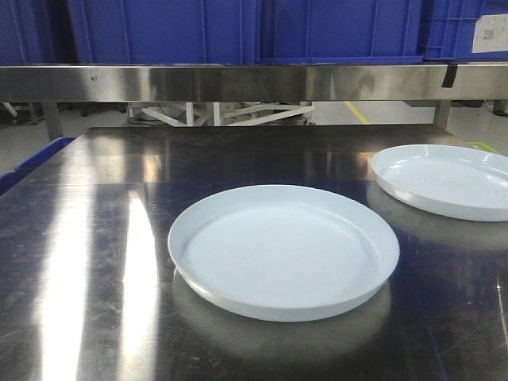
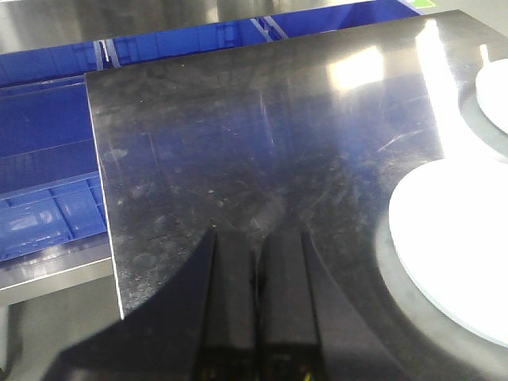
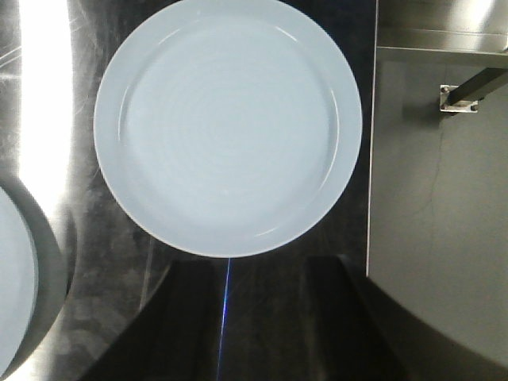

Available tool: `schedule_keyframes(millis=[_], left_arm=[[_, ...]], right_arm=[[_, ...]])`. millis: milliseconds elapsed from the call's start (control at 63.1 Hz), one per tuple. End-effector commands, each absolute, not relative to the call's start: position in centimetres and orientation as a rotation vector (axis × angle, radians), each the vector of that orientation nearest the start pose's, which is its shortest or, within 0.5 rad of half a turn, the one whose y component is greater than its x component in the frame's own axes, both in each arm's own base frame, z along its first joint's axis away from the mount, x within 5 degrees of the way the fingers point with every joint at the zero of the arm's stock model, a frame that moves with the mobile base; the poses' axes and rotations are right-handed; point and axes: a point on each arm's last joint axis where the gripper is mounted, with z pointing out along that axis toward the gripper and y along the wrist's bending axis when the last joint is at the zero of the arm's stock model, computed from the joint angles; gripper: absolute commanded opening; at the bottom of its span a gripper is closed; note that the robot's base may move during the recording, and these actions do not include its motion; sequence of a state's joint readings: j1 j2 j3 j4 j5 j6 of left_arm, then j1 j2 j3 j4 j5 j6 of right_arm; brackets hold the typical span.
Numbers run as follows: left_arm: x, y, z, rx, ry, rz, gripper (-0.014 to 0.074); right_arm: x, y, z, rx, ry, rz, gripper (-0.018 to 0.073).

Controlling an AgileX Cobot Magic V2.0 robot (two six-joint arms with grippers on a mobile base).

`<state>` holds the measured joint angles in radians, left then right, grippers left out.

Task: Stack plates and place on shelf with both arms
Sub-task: 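Move the right gripper to the rim of the other plate and grip it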

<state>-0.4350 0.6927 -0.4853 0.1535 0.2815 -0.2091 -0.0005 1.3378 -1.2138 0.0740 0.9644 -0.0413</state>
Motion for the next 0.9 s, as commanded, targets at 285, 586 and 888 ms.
schedule_keyframes(millis=[285,586,888], left_arm=[[13.3,-5.9,30.7,0.319,1.837,-0.318,0.0084],[13.3,-5.9,30.7,0.320,1.836,-0.317,0.0084],[13.3,-5.9,30.7,0.320,1.836,-0.317,0.0084]], right_arm=[[29.4,-2.4,34.5,0.116,2.476,0.009,0.0490],[32.9,-2.8,29.5,0.126,2.604,0.015,0.0489],[35.6,-3.1,25.2,0.129,2.656,0.014,0.0487]])
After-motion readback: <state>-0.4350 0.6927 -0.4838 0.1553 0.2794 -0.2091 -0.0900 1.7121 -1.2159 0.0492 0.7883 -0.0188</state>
